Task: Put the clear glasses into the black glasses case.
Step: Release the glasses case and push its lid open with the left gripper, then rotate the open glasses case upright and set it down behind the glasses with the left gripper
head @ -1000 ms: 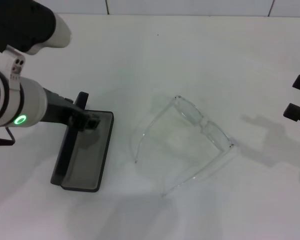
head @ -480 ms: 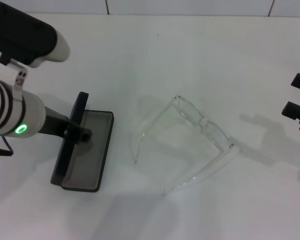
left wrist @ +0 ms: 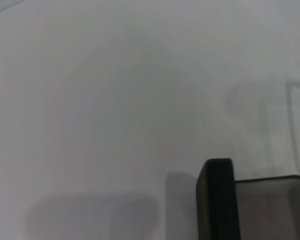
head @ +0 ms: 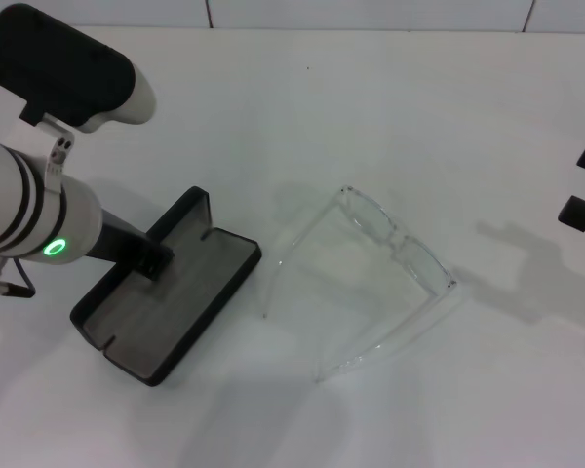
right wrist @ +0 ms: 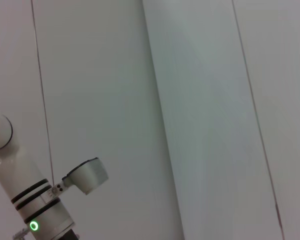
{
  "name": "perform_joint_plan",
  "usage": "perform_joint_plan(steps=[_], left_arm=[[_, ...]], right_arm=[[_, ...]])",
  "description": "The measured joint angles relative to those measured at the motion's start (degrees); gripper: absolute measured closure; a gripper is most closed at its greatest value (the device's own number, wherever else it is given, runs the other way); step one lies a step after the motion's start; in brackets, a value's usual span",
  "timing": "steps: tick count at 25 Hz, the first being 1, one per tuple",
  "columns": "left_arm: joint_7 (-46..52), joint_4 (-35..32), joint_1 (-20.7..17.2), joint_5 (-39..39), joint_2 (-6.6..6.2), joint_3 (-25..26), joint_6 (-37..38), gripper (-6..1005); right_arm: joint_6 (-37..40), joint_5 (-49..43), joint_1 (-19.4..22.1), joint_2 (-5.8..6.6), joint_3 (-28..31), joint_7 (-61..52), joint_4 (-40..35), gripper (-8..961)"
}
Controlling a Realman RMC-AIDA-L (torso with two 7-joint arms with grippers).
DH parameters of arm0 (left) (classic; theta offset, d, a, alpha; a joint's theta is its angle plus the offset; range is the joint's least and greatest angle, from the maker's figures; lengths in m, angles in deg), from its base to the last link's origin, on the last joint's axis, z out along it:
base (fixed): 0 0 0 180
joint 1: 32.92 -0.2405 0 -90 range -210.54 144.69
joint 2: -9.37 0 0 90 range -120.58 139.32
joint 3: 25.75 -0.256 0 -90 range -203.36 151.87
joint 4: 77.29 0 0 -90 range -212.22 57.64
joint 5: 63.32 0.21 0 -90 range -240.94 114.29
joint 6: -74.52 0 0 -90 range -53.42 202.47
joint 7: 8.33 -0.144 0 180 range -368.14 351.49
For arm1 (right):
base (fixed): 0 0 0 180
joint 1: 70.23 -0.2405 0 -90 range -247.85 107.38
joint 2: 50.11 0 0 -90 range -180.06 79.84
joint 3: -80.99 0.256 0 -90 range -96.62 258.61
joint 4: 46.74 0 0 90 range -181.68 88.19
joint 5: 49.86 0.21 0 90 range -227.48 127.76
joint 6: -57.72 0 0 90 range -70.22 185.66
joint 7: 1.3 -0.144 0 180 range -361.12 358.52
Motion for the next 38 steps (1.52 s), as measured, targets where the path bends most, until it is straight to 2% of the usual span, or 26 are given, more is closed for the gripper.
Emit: perform_joint_plan(steps=[6,13,17,24,29,31,38], left_arm=[[-1.07,-0.26,0.31,0.0,-0.02,-0.08,0.0,803],[-6.39,-2.8,0.59,0.0,-0.02,-0.11,-1.31,784],[-15.38,-2.65,1.19,0.01,-0.02,-0.56,-4.59,773],[-32.85,2.86,1.8,0.17,-0.05,-2.85,-14.71,754],[-39.39,7.11,2.71,0.12,0.14,-7.18,-20.03,741],[-40.36,9.07,4.03,0.08,0.18,-10.95,-21.73,735],[-39.37,9.28,5.62,-0.02,0.45,-17.73,-23.96,716]], right_arm=[[0.26,0.09,0.6,-0.09,0.66,0.05,0.06,242],[2.28,0.03,1.39,-0.48,3.08,0.66,0.06,243],[4.93,-0.08,2.17,-0.51,5.06,0.92,0.36,243],[8.2,0.0,3.94,-0.51,7.52,1.45,1.45,244],[9.84,-0.06,5.56,-0.62,9.24,1.46,1.65,244],[10.76,-0.14,6.0,-0.62,10.21,1.46,1.67,244],[11.36,-0.24,6.31,-0.59,10.5,1.46,2.08,246]])
